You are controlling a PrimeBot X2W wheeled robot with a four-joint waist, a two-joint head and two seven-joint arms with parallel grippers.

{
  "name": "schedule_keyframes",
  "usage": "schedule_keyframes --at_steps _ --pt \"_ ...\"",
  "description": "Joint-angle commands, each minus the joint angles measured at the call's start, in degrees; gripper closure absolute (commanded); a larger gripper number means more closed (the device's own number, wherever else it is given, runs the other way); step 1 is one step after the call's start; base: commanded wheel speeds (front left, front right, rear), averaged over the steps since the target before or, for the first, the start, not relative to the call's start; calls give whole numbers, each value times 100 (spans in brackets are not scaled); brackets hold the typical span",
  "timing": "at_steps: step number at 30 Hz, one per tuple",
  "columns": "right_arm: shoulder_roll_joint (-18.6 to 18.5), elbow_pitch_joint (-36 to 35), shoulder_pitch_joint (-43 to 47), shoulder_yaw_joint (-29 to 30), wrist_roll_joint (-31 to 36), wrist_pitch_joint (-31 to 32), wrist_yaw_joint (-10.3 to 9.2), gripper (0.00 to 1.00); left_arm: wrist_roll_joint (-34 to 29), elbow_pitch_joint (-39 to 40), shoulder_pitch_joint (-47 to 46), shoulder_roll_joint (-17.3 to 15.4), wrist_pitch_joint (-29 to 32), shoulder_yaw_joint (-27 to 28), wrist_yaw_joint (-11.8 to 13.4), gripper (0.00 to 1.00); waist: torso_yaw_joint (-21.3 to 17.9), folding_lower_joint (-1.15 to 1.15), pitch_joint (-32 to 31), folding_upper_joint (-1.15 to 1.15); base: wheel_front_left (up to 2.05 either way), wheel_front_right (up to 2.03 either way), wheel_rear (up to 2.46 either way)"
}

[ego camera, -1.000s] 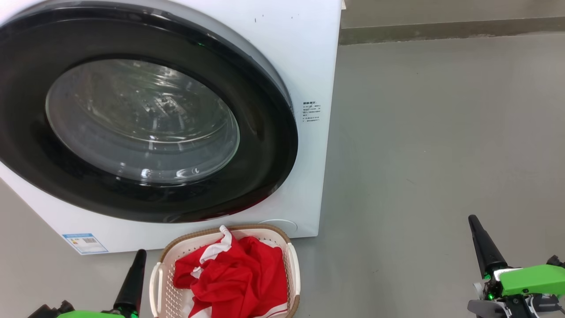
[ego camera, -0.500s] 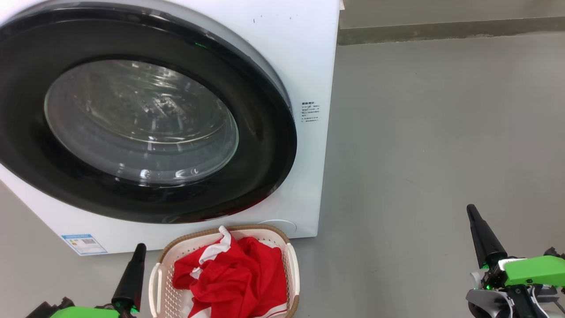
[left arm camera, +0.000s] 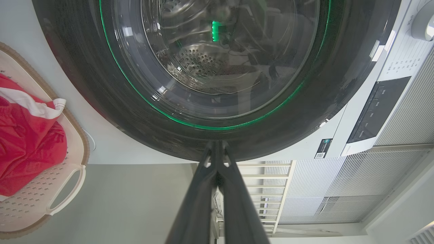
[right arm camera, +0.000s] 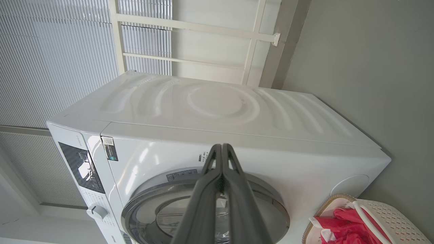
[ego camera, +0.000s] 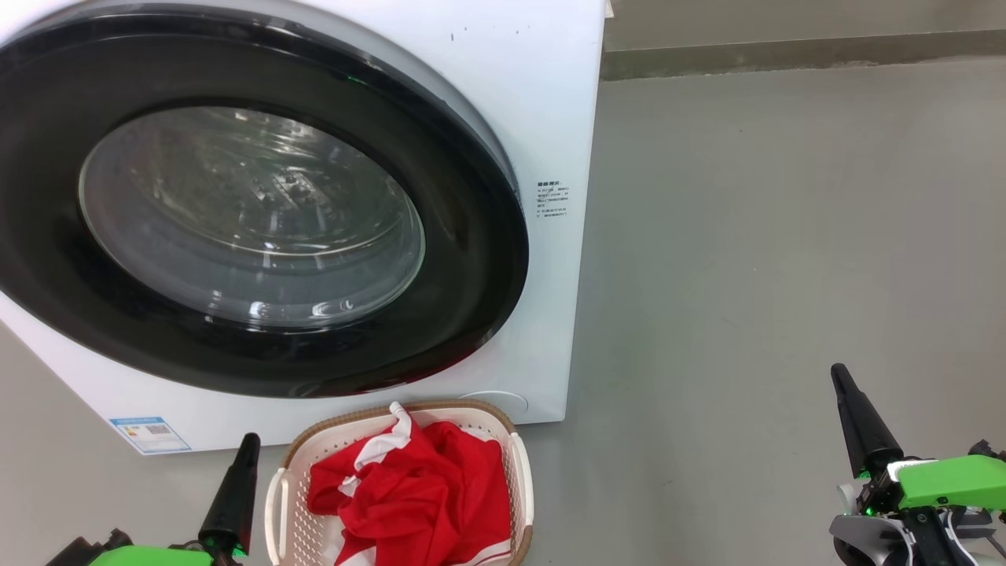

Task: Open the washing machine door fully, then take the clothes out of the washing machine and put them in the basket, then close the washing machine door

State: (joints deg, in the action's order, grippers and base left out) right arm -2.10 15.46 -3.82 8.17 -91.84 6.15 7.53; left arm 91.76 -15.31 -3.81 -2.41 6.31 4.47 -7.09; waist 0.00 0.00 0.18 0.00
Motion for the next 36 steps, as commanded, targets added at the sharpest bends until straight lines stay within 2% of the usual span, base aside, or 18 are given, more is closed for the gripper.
schedule_keyframes --at_steps 1,36 --pt "-77 -144 -237 -159 -28 39 -4 100 36 126 -239 -47 21 210 -40 100 0 0 0 0 0 0 0" --pt "-77 -144 -237 -162 -30 36 -4 100 38 126 -238 -47 19 208 -40 100 0 0 0 0 0 0 0"
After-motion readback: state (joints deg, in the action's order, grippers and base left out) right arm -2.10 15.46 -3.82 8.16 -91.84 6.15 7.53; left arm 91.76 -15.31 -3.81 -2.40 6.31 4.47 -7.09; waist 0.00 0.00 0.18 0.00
